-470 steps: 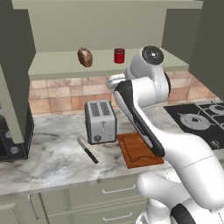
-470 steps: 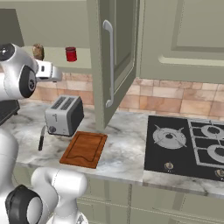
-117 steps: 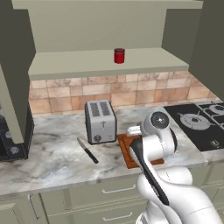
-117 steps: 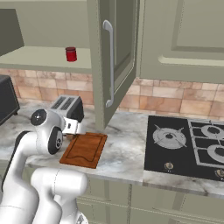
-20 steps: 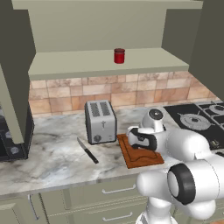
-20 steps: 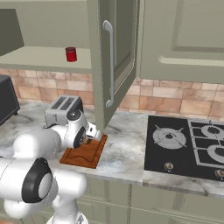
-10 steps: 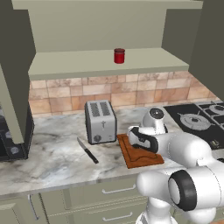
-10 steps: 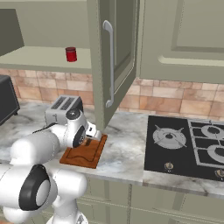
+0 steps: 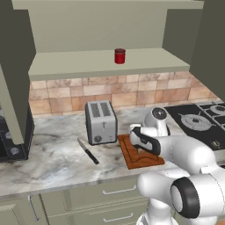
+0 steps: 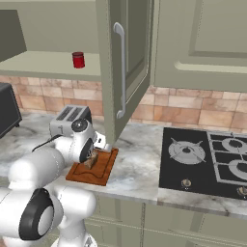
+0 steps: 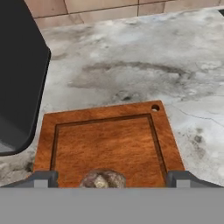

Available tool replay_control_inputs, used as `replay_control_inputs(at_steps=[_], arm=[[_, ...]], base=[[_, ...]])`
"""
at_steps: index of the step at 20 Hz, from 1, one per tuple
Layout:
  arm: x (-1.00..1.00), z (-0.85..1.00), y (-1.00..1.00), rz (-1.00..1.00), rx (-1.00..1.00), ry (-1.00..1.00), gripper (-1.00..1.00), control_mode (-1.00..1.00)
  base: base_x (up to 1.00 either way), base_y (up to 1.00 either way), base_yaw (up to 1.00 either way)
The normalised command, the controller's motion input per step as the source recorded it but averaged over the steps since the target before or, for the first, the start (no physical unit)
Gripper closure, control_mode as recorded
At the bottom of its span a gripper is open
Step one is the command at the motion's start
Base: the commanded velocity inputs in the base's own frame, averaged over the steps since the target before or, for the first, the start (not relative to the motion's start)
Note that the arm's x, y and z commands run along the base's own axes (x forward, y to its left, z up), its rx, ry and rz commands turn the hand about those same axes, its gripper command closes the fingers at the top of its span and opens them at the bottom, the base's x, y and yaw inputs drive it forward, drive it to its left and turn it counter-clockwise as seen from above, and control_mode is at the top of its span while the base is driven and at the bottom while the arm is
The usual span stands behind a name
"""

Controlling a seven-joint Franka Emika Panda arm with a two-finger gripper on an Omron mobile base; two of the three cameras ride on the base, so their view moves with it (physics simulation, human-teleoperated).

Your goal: Pick the bread, place it on the cutting board, pick the jam, place it on the counter, and close the cabinet.

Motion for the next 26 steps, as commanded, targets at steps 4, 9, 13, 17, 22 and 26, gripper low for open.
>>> replay_control_inputs(at_steps=[4,9,13,17,22,26], arm=[[-0.11,0.01,0.00,0.00,0.00,-0.24,-1.00,-1.00],[-0.06,0.15,0.00,0.00,0.00,-0.23,-1.00,-1.00],[-0.01,0.17,0.00,0.00,0.00,-0.20,-1.00,-1.00],[-0.02,0.20,0.00,0.00,0.00,-0.14,-1.00,-1.00],[-0.02,0.27,0.00,0.00,0.00,-0.09,-1.00,-1.00],[-0.07,0.34,0.00,0.00,0.00,-0.02,-1.00,-1.00]], base=[[0.00,0.00,0.00],[0.00,0.00,0.00],[0.00,0.00,0.00],[0.00,0.00,0.00],[0.00,0.00,0.00],[0.00,0.00,0.00]])
